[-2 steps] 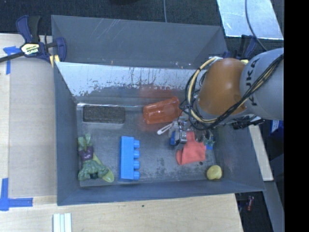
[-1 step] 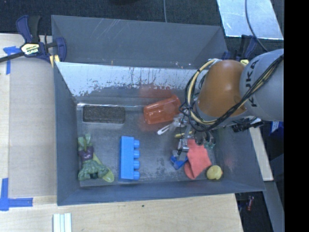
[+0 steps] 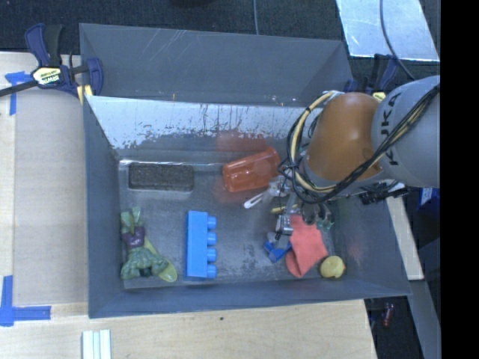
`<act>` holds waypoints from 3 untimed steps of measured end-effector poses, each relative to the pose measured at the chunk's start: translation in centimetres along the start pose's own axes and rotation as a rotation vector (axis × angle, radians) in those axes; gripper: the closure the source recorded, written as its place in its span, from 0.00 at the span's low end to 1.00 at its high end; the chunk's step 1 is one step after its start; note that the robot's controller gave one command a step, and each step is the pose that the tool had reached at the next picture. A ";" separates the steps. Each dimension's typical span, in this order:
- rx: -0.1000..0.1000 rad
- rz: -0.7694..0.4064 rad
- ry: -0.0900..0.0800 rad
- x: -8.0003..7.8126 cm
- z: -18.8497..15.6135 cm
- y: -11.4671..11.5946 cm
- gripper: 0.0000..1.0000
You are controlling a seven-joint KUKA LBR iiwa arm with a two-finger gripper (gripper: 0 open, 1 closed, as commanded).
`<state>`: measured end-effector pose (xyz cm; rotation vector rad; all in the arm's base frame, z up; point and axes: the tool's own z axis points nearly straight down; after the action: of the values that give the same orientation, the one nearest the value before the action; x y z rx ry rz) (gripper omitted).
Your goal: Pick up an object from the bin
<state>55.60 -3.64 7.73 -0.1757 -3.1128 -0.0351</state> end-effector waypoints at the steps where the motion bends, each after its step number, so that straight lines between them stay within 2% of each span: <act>1: -0.004 0.017 0.001 0.7 0.4 -4.1 0.00; 2: -0.002 0.039 -0.005 0.7 0.4 -6.2 0.00; 3: -0.004 0.016 -0.005 -1.7 0.5 -8.6 0.00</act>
Offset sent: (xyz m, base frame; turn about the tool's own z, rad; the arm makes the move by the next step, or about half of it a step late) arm -0.0076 -0.0476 -0.0073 0.1324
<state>56.33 -12.33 7.05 -0.2018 -3.1165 -0.0411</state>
